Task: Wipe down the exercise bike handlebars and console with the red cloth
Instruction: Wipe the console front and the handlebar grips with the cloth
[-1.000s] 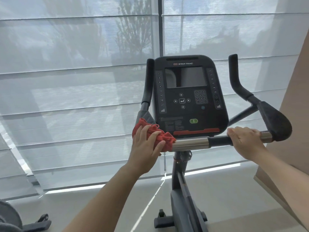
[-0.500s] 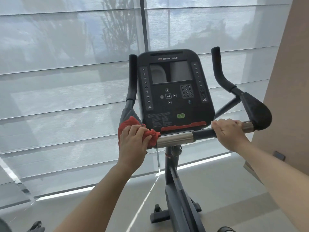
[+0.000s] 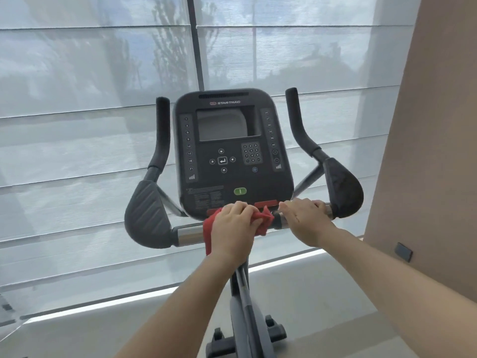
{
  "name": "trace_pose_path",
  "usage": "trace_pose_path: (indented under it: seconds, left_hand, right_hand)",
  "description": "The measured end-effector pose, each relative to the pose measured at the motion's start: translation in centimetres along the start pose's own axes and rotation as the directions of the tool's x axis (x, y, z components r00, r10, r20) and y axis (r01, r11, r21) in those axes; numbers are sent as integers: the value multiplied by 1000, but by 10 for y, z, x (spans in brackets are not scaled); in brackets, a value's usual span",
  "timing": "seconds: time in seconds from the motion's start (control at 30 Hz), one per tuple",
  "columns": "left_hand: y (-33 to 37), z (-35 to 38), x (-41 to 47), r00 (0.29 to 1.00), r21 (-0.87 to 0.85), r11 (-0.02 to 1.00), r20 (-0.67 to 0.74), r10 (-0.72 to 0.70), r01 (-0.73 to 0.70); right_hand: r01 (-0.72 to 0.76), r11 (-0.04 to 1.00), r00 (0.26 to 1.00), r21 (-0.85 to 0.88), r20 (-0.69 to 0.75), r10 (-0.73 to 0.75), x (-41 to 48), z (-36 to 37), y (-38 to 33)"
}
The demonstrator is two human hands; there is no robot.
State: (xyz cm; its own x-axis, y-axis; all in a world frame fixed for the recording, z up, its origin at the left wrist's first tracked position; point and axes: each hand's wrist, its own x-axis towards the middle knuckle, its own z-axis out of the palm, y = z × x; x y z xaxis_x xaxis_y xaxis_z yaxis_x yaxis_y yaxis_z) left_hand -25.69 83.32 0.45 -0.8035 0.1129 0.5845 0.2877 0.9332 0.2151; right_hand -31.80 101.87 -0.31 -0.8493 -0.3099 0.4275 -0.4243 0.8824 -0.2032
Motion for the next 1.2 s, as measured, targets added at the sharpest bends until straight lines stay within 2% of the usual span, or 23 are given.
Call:
trace_pose_path:
  seconds: [0.17,0.3,0.43,0.57,0.83,0.93,1.2]
  left_hand:
    - [34,31,16,998,152,986,25,66,-69]
    - [20,20,15,978,169,969,142,156,-179]
    - [-4,-3,17,968,120,987,240,75,-106]
    - [-18,-11,20,964,96,995,267,-16,-10]
    - [2,6,45,895,111,982,437,90,-154]
    - [4,8,44,903,101,981,416,111,-167]
    - [-21,-5,8,959,113,972,222,176,-205]
  right_hand:
    - [-39,999,998,22,-56,40,-5,-10,39]
    - [-13,1000,998,6,-67,14,-8,-10,35]
    - [6,999,997,33,-73,-3,-12,-14,35]
    - [6,999,995,37,-100,-3,-13,-12,32]
    - [9,1000,991,19,-132,-6,-12,-5,35]
    - [23,1000,991,21,-132,-20,-13,-6,35]
    - [36,999,994,20,-106,-34,-13,-9,36]
